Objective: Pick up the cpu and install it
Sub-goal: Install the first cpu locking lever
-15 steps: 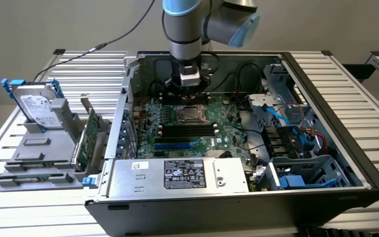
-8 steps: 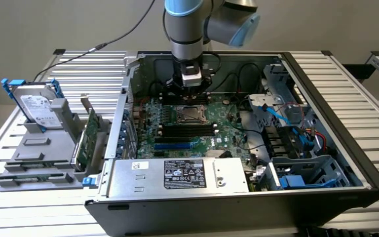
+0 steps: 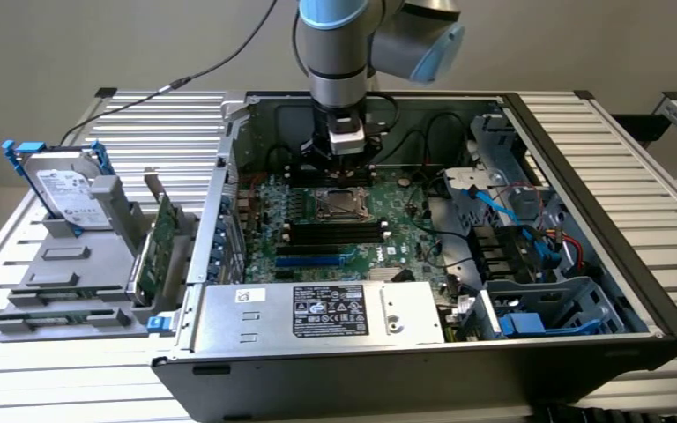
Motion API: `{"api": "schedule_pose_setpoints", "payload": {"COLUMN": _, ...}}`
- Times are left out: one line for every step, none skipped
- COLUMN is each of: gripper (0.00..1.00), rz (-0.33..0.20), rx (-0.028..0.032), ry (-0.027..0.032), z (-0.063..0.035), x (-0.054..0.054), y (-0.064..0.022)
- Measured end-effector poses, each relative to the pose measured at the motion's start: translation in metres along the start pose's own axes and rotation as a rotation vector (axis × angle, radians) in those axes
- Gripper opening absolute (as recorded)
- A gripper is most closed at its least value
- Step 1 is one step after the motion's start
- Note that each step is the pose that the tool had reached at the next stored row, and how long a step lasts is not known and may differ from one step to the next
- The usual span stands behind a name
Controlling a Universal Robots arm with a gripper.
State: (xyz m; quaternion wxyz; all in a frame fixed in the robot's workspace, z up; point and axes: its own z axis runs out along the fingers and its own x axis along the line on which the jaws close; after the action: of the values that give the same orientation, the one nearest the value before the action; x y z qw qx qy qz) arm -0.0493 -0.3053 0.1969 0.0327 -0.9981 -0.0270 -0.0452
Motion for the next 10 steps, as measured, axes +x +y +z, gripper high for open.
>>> {"api": "schedule_pose_setpoints", "payload": {"gripper": 0.11, "rz": 0.000, "rx": 0.0001, "ry": 0.0000, "z": 0.0002, "x": 0.0007, "y": 0.0000}}
{"api": "schedule_pose_setpoints", "payload": {"gripper": 0.11, "rz": -0.001, "rx": 0.0001, "ry": 0.0000, "z": 0.0003, "x": 0.0014, "y": 0.0000}}
{"api": "schedule_pose_setpoints", "payload": {"gripper": 0.11, "rz": -0.001, "rx": 0.0002, "ry": 0.0000, "z": 0.0004, "x": 0.0021, "y": 0.0001}}
{"api": "schedule_pose_setpoints", "payload": {"gripper": 0.11, "rz": -0.001, "rx": 0.0002, "ry": -0.0001, "z": 0.0005, "x": 0.0027, "y": 0.0001}}
{"api": "schedule_pose_setpoints", "payload": {"gripper": 0.11, "rz": -0.002, "rx": 0.0002, "ry": 0.0000, "z": 0.0007, "x": 0.0035, "y": 0.0002}}
{"api": "schedule_pose_setpoints", "payload": {"gripper": 0.11, "rz": -0.002, "rx": 0.0002, "ry": 0.0000, "z": 0.0008, "x": 0.0042, "y": 0.0002}}
{"api": "schedule_pose_setpoints", "payload": {"gripper": 0.11, "rz": -0.002, "rx": 0.0002, "ry": -0.0001, "z": 0.0008, "x": 0.0049, "y": 0.0002}}
{"api": "schedule_pose_setpoints", "payload": {"gripper": 0.11, "rz": -0.003, "rx": 0.0003, "ry": -0.0001, "z": 0.0009, "x": 0.0056, "y": 0.0002}}
{"api": "schedule_pose_setpoints", "payload": {"gripper": 0.11, "rz": -0.003, "rx": 0.0003, "ry": -0.0001, "z": 0.0010, "x": 0.0064, "y": 0.0003}}
{"api": "schedule_pose_setpoints", "payload": {"gripper": 0.11, "rz": -0.003, "rx": 0.0004, "ry": -0.0001, "z": 0.0011, "x": 0.0071, "y": 0.0003}}
